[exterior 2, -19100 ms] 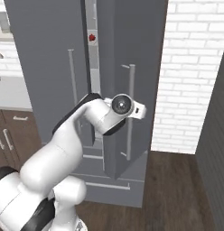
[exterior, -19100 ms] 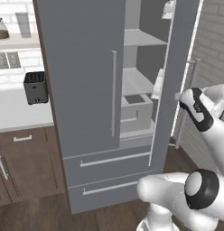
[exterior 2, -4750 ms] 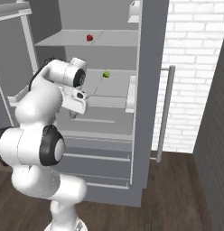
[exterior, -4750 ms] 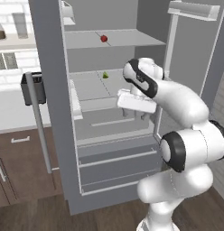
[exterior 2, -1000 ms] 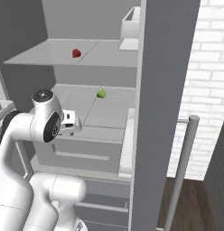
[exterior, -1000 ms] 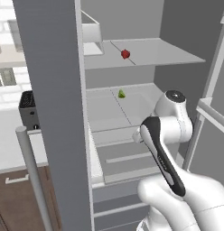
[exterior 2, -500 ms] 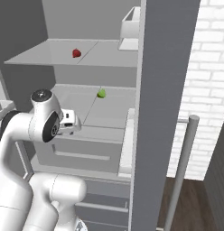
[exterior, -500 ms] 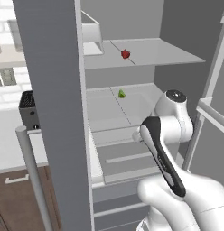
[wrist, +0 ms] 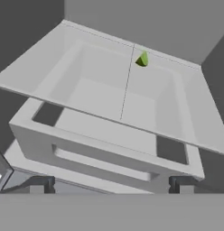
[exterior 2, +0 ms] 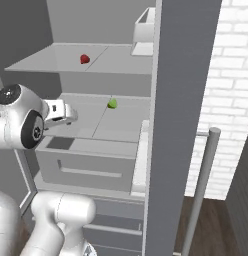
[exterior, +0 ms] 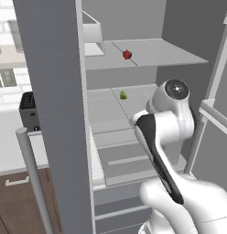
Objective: Take the strawberry from the fridge and place it on top of the pancake, located on the dining counter.
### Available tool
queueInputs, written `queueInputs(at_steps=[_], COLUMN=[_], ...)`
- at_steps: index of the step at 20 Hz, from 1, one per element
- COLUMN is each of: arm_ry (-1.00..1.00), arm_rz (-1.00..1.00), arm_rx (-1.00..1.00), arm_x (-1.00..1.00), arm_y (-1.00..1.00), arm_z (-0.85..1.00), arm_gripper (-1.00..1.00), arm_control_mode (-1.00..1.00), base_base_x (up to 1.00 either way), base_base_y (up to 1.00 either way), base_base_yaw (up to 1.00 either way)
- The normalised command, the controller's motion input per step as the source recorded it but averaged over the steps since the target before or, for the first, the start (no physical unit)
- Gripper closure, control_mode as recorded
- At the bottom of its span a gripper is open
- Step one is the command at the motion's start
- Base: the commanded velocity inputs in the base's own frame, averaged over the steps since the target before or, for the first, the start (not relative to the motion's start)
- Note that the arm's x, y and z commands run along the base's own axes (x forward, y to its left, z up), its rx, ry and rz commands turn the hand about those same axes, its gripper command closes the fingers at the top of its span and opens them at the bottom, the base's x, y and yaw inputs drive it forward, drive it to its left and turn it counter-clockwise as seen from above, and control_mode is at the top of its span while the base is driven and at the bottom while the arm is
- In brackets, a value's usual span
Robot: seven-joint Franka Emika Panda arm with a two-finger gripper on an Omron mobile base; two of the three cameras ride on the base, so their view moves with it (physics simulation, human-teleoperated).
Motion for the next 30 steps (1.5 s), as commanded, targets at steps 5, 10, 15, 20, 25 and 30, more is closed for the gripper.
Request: queueInputs(at_steps=[5, 10, 15, 20, 25, 30], arm_ry=[-0.42, -0.12, -0.13, 0.0, 0.0, 0.07], arm_rz=[-0.07, -0.03, -0.12, -0.06, -0.03, 0.01], arm_rx=[-0.07, 0.16, 0.29, 0.29, 0.19, -0.07], arm_x=[0.0, 0.0, 0.0, 0.01, 0.64, 0.98], arm_y=[0.19, -0.14, 0.0, 0.0, 0.0, 0.11], arm_z=[1.0, 0.86, 0.34, 0.22, 0.05, 0.21], arm_gripper=[-1.0, -1.0, -1.0, -1.0, -1.0, -1.0], arm_control_mode=[-1.0, -1.0, -1.0, -1.0, -1.0, -1.0], base_base_x=[0.0, 0.0, 0.0, 0.0, 0.0, 0.0], base_base_y=[0.0, 0.0, 0.0, 0.0, 0.0, 0.0], base_base_yaw=[0.0, 0.0, 0.0, 0.0, 0.0, 0.0])
